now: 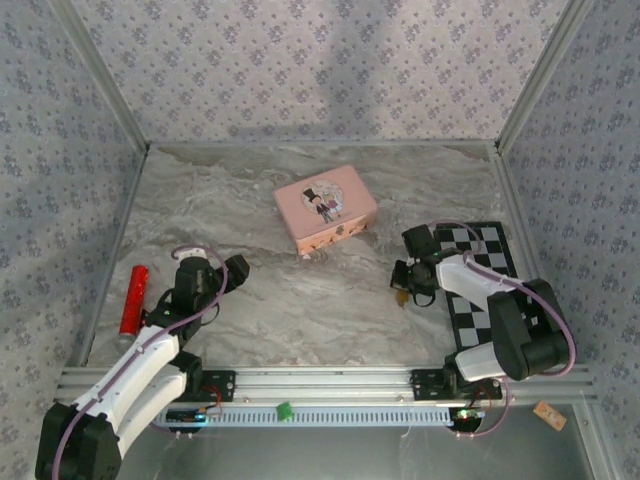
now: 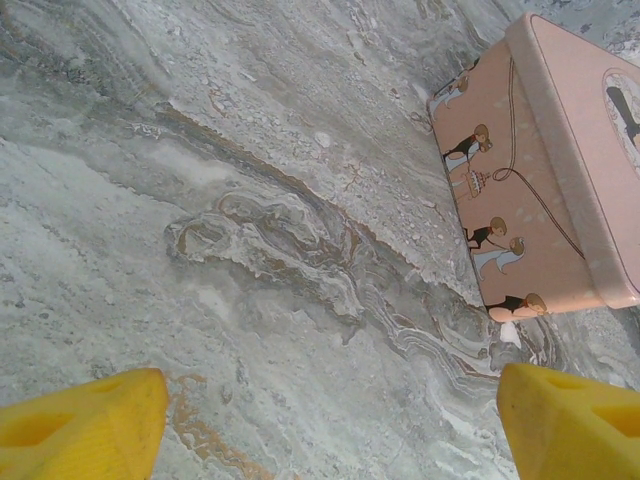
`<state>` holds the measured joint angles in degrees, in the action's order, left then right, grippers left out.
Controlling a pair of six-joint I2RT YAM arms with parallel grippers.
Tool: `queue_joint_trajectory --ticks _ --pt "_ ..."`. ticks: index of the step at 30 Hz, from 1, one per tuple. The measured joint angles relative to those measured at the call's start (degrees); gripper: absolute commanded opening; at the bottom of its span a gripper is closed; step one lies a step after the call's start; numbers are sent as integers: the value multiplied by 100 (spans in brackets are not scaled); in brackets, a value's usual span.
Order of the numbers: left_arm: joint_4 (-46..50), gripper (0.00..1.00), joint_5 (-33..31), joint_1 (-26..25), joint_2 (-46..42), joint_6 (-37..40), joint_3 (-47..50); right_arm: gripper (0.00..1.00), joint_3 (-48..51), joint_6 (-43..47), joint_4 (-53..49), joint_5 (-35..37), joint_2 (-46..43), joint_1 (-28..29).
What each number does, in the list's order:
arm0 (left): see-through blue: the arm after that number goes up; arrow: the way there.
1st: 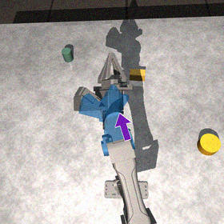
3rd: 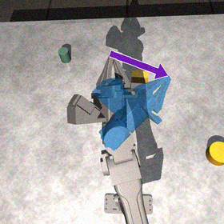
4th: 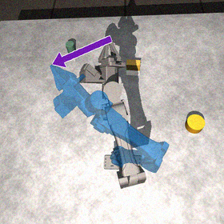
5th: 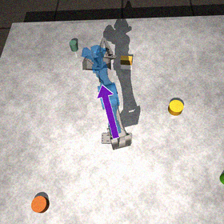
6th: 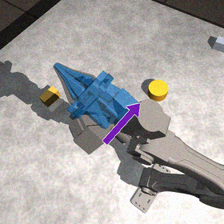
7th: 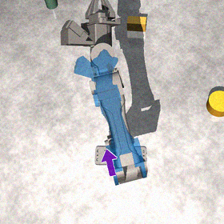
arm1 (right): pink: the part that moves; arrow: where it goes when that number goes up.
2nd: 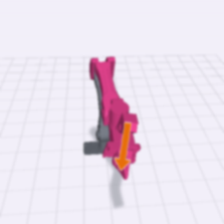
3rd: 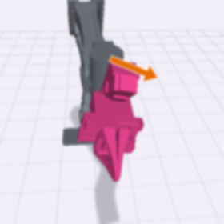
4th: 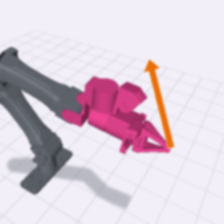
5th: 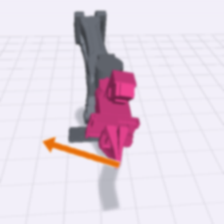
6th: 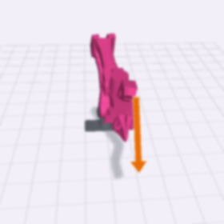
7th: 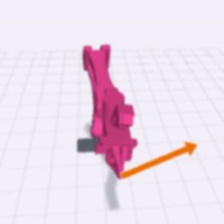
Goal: Unlock the padlock with the key
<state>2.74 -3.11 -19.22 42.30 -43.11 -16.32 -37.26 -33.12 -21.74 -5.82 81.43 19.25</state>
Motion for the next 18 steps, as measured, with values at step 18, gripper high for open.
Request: queue_joint_trajectory --ticks 18 --pt "52 87 2 87 24 52 -20 37 -2 306 33 -140 -315 -96"
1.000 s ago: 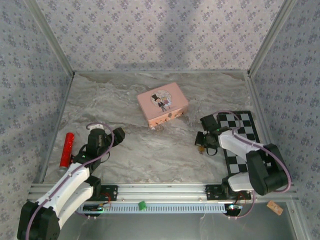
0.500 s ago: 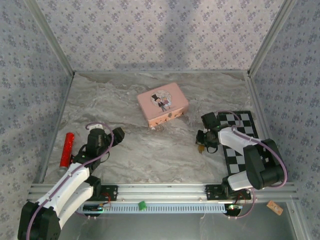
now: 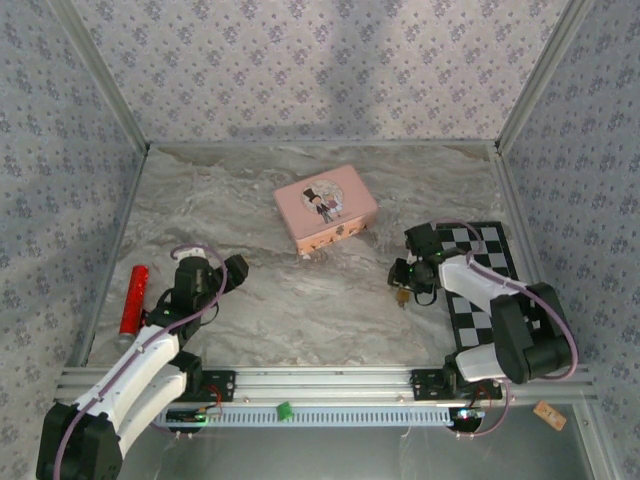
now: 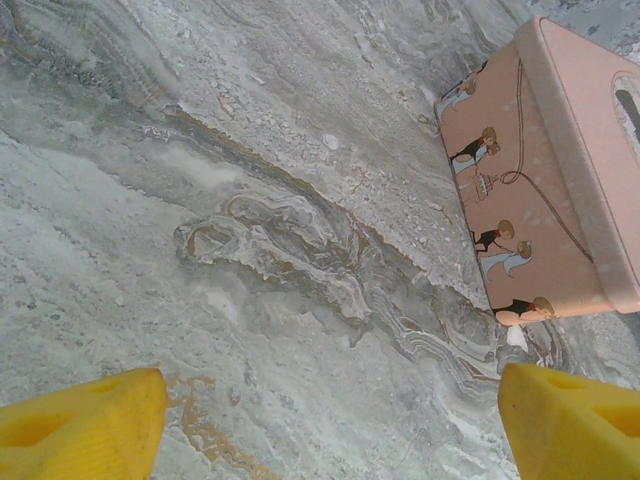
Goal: Unlock the padlock with the key
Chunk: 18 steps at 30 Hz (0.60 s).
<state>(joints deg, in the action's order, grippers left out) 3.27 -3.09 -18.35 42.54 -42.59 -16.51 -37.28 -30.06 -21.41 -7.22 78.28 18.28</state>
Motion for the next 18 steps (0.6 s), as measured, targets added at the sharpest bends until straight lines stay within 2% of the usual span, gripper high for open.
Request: queue_joint_trajectory --ticks 4,5,6,12,13,16,18 --pt "138 91 -11 70 76 227 -184 45 -81 234 -175 212 -654 -4" --pt "186 98 -55 72 116 317 -284 46 -140 321 -216 275 -846 -4" --pt "264 100 -127 74 162 417 -413 47 -214 420 -251 350 -1027 -4" --pt "256 100 -905 72 468 804 -1073 52 -463 940 -138 1106 -1766 -22" --pt "254 100 -1095 72 542 866 -1134 58 -461 1005 -79 1279 -1856 -46" --pt "249 100 -1729 74 787 1086 -1274 65 -313 1268 431 1799 -2111 -221" --pt "195 100 -2144 74 918 1294 -1314 76 -39 1480 905 2135 -2288 -374"
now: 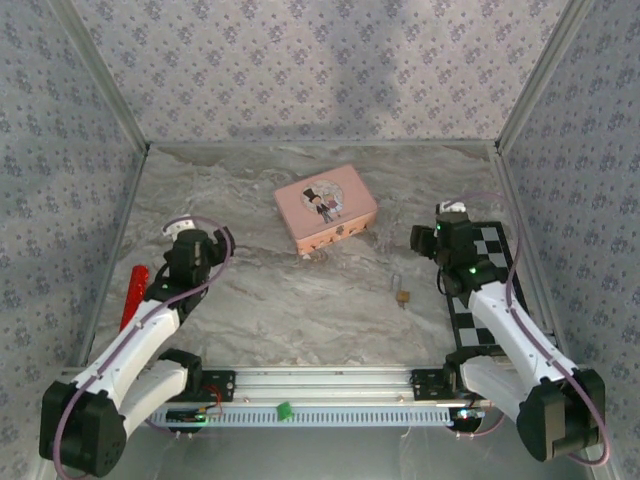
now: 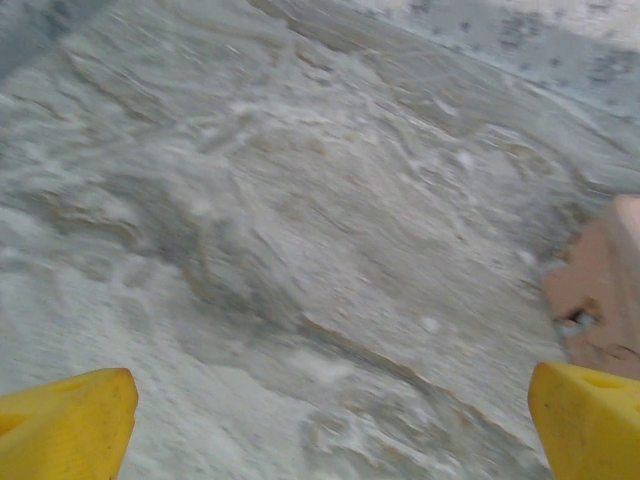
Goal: Unlock the padlock with the key
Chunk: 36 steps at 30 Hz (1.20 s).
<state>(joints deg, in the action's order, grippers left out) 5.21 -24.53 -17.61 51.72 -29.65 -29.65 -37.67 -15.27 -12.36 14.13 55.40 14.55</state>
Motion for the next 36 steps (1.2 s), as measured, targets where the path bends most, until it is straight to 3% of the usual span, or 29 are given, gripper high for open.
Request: queue_joint_trajectory --ticks 7,11,17,28,34,36 --pt "-1150 100 -1316 24 621 1255 149 81 780 332 975 675 44 -675" --pt "-1862 100 -1447 240 1152 1755 481 81 1207 339 1530 717 236 -1056" --pt "-2903 100 -898 678 1755 2271 1126 82 1537 562 2406 769 756 -1110" --pt "-4450 100 291 750 2564 3397 1139 87 1775 1292 4074 890 1515 -807" --pt "-4581 100 804 839 2608 3609 1119 88 1843 1606 4778 516 1808 -809" --pt "-5086 100 1106 973 2736 3578 1204 88 1843 1742 4955 295 1928 -833"
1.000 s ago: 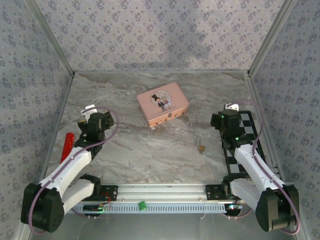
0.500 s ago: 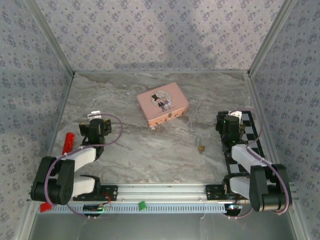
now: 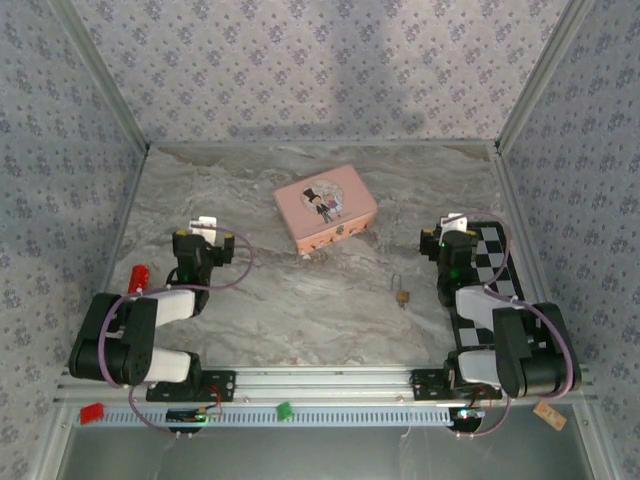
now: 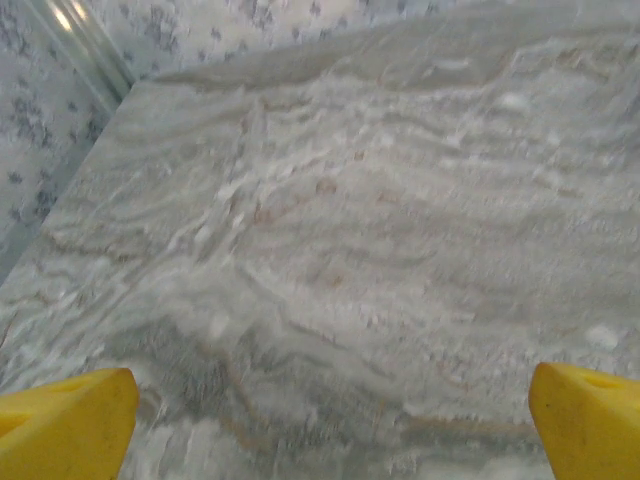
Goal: Unlock the padlock with the key
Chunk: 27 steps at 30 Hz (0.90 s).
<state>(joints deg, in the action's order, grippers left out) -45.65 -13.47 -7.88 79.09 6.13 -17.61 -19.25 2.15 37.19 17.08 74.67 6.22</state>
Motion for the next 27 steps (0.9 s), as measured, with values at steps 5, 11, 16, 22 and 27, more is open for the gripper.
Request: queue_joint_trajectory --ticks 5,11,16,22,27 --pt "-415 100 409 518 782 -278 -68 88 0 144 396 -533 299 -214" --pt "-111 100 752 901 951 -627 -498 89 2 186 739 -1067 529 -431" --pt "-79 100 859 896 951 -723 -518 89 -9 181 979 -1462 981 -610" --pt "-79 100 903 896 949 -732 -518 99 -164 50 887 -1700 1261 -859" --pt "-79 100 920 896 951 -732 -518 99 -208 20 892 -1609 1261 -817"
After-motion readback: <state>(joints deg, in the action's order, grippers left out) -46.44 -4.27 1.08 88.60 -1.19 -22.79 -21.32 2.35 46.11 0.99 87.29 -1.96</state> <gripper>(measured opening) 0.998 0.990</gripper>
